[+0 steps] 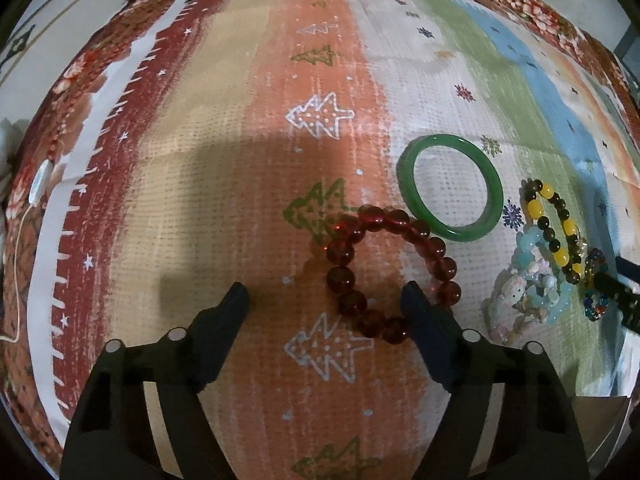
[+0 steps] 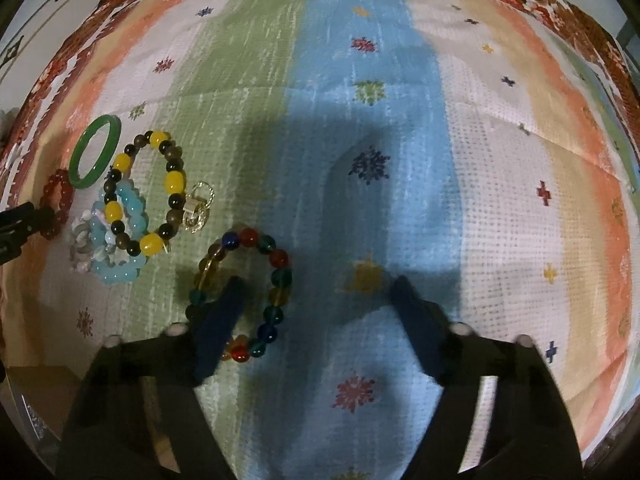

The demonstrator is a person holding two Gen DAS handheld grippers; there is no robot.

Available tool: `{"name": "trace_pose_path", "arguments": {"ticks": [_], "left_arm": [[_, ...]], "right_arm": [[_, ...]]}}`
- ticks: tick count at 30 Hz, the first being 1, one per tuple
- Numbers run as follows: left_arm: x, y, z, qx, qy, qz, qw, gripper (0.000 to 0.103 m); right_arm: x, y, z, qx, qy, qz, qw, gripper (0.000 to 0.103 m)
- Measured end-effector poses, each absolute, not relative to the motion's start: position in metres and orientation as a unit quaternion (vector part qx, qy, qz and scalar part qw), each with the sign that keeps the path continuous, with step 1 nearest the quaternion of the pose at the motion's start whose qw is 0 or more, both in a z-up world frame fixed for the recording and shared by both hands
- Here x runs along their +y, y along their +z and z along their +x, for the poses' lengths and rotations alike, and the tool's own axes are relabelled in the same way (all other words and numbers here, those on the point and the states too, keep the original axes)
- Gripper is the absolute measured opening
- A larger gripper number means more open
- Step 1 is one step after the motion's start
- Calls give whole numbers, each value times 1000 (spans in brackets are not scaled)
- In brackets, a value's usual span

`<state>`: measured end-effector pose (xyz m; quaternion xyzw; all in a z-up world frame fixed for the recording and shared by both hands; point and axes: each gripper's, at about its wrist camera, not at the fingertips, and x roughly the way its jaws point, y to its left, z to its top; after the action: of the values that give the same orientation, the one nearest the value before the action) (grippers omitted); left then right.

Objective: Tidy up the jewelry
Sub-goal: 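Grasp the red bead bracelet with left gripper while right grasps multicolour bracelet, then lift both held bracelets and carry them over the silver tin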

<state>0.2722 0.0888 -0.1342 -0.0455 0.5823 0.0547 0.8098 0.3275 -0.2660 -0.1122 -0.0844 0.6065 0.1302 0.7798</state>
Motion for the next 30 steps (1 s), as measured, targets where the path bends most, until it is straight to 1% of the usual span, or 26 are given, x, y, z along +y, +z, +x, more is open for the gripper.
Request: {"name": "trace_pose_path", "arguments": {"ticks": [1, 3, 5, 6, 7, 8, 9, 10, 12, 14, 16, 17, 18, 24, 30], "left_arm": [[87, -134, 272, 582, 50, -43, 810, 71], [86, -133, 272, 584, 44, -44, 810, 67], [85, -133, 272, 584, 38, -45, 810, 63], [84, -132, 272, 584, 35, -45, 810, 59], [83, -132, 272, 584, 32, -44, 810, 53], [82, -132, 271, 584, 31, -41, 810, 49], [81, -131, 271, 584, 26, -41, 810, 37], [80, -131, 270, 584, 24, -41, 810, 28], [77, -130, 270, 584, 20, -40, 811, 17], [77, -129, 271, 582, 13, -47, 812, 17], [74, -126, 270, 584, -4, -54, 810, 15], [74, -125, 270, 583, -7, -55, 810, 13], [74, -123, 270, 583, -7, -57, 810, 13], [74, -120, 271, 582, -8, -62, 811, 13], [74, -120, 272, 584, -6, -58, 810, 13]], "right_arm": [[-268, -111, 329, 607, 129, -80, 780, 56], [-268, -110, 331, 608, 129, -78, 780, 54], [-266, -108, 331, 606, 132, -82, 780, 48], [-267, -106, 331, 605, 132, -84, 781, 45], [-266, -105, 330, 604, 133, -86, 781, 39], [-266, -104, 330, 603, 134, -88, 782, 34], [-267, -103, 329, 602, 136, -90, 782, 32], [-267, -102, 329, 602, 137, -90, 782, 29], [-265, -103, 327, 601, 139, -91, 782, 25], [-264, -102, 325, 599, 142, -92, 783, 17], [-266, -98, 322, 596, 147, -89, 784, 13], [-265, -97, 321, 595, 153, -87, 784, 3], [-264, -96, 320, 598, 163, -80, 781, 1], [-253, -97, 313, 599, 170, -95, 776, 1], [-255, -98, 319, 607, 165, -84, 773, 3]]}}
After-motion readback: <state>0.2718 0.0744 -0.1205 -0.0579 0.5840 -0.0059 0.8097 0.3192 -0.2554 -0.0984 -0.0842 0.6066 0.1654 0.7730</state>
